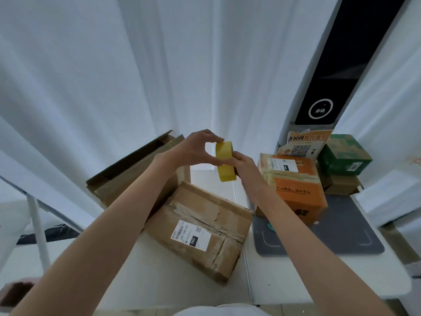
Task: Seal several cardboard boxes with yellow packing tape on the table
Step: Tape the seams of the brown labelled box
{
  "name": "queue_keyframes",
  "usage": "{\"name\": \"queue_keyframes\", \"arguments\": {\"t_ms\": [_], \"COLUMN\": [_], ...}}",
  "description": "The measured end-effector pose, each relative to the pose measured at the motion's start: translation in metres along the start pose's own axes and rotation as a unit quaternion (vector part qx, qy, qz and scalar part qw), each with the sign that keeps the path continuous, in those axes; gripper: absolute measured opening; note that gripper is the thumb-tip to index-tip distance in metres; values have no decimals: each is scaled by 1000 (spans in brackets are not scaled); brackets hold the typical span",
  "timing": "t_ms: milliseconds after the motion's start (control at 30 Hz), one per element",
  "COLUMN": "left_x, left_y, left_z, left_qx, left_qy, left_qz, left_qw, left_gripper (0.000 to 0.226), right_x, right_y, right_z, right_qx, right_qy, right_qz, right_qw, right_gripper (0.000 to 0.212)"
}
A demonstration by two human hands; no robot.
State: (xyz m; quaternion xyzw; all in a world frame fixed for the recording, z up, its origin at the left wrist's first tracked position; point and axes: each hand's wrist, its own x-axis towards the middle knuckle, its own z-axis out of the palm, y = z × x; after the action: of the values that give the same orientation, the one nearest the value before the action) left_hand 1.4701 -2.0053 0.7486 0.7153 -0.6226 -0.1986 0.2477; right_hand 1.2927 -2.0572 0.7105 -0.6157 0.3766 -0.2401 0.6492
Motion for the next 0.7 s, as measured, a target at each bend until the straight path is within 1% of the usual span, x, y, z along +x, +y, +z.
{"name": "queue_keyframes", "arguments": {"t_ms": [200,400,600,700], "left_x": [-1,-5,-7,-8], "left_y": [-2,5,8,10], "left_z": [-2,1,6,9], "left_qx": [28,83,97,96], "left_qy": [48,101,129,139], "left_qz": [44,61,57,55], "left_qw": [998,990,985,984], "left_gripper": [59,53,43,38], "right_x": [8,17,23,26], "right_y": [-2,-6,-7,-7], "right_z": [10,13,13,12], "right_qx": [-1,10,19,23], "right_qy": [2,2,6,6], "right_qz": [-1,-1,2,2], "right_qw": [1000,1000,1000,1000], "right_gripper": [45,44,41,30]}}
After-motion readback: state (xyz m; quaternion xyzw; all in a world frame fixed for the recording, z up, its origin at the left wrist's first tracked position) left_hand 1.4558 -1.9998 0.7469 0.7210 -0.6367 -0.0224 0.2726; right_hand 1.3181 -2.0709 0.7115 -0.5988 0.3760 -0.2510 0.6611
